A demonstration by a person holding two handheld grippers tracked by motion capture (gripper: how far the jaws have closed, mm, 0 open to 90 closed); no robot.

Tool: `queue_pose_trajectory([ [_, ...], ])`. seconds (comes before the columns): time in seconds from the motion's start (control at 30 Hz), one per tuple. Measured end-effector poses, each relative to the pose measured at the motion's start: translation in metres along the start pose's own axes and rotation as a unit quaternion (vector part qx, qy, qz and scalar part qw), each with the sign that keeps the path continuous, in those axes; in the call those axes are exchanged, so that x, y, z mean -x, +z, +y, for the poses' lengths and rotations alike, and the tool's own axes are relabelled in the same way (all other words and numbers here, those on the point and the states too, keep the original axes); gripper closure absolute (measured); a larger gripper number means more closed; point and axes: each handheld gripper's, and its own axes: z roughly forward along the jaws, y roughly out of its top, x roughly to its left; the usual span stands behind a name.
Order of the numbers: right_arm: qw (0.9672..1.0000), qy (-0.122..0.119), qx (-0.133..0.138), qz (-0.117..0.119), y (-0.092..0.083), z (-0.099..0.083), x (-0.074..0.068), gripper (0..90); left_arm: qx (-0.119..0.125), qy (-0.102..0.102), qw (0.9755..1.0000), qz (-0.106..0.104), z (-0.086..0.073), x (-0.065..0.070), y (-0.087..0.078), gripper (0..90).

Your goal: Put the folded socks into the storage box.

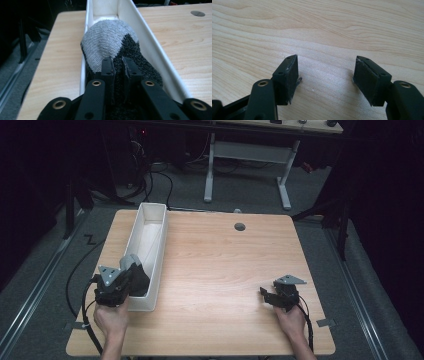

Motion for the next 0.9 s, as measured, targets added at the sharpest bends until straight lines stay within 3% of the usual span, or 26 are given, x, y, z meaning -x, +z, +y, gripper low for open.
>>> queue_pose_trajectory([
  [0.03,1.0000,-0.001,0.000,-0.001,0.000,0.000,0.000,36.3,0.000,-0.003,1.0000,-0.001,-0.003,-0.002,0.000,81.4],
  [0.1,1.0000,0.000,0.000,0.001,0.000,0.000,0.000,36.2,-0.006,0.005,1.0000,0.003,-0.006,-0.002,0.002,81.5],
  [0.13,1.0000,0.000,0.000,0.001,0.000,0.000,0.000,36.3,-0.009,0.020,0.9997,0.005,-0.007,0.000,0.003,81.5],
  [0.23,1.0000,-0.001,0.000,0.002,0.000,0.000,0.000,36.3,-0.005,0.020,0.9997,0.014,-0.009,-0.002,0.003,81.5],
  [0.3,1.0000,0.000,0.000,0.003,0.000,0.000,0.000,36.3,-0.004,0.033,0.9992,0.019,-0.012,0.001,0.004,81.3],
  [0.33,1.0000,-0.001,0.000,0.002,0.000,0.000,0.000,36.2,-0.010,0.031,0.9993,0.020,-0.015,0.000,0.006,81.3],
  [0.47,1.0000,0.000,0.000,0.002,0.000,0.000,0.000,36.1,-0.010,-0.015,0.9998,0.010,-0.017,-0.008,0.006,81.3],
  [0.53,1.0000,-0.001,0.000,0.001,0.000,0.000,0.000,36.1,-0.009,-0.004,0.9999,0.011,-0.018,-0.008,0.006,81.4],
  [0.67,1.0000,0.000,0.000,0.002,0.000,0.000,0.000,36.0,-0.016,-0.017,0.9997,0.010,-0.016,-0.012,0.009,81.4],
  [0.9,1.0000,0.000,0.000,0.002,0.000,0.000,0.000,36.1,-0.052,-0.012,0.9984,0.017,-0.011,-0.016,0.022,81.8],
])
